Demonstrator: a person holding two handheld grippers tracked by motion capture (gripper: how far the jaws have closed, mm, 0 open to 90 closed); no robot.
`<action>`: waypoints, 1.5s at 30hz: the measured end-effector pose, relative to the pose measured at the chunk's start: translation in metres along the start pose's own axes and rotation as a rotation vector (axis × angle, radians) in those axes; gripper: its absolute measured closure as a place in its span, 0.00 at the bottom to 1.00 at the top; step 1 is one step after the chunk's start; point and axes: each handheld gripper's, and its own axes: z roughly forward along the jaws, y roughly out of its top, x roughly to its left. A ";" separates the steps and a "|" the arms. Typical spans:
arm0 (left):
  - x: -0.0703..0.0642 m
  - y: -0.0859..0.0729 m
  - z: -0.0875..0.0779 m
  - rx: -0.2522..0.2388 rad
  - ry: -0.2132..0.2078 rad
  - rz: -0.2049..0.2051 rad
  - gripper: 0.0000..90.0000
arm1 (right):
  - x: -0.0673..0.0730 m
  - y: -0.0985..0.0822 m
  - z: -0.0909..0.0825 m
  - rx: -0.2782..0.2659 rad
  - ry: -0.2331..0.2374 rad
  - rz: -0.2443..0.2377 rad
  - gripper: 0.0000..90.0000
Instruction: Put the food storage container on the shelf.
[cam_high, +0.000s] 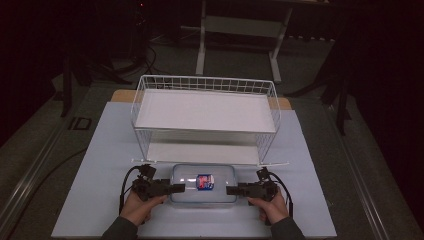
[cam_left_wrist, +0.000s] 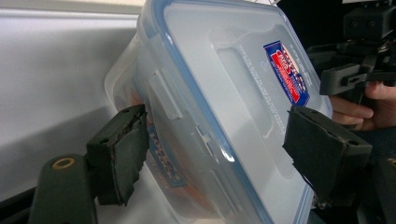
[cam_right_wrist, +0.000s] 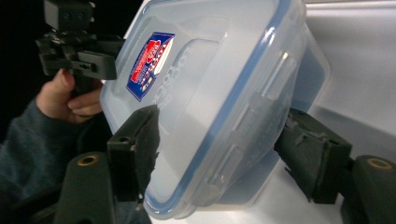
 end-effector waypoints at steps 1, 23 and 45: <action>0.000 0.000 0.000 0.001 -0.001 -0.004 0.24 | -0.001 0.000 0.000 -0.001 0.006 0.010 0.36; -0.008 0.000 -0.011 -0.005 0.023 0.008 0.40 | -0.003 -0.002 -0.006 -0.003 0.032 0.081 0.47; -0.036 -0.012 -0.027 -0.089 0.130 0.160 0.53 | 0.022 -0.006 -0.019 -0.067 -0.014 -0.054 0.58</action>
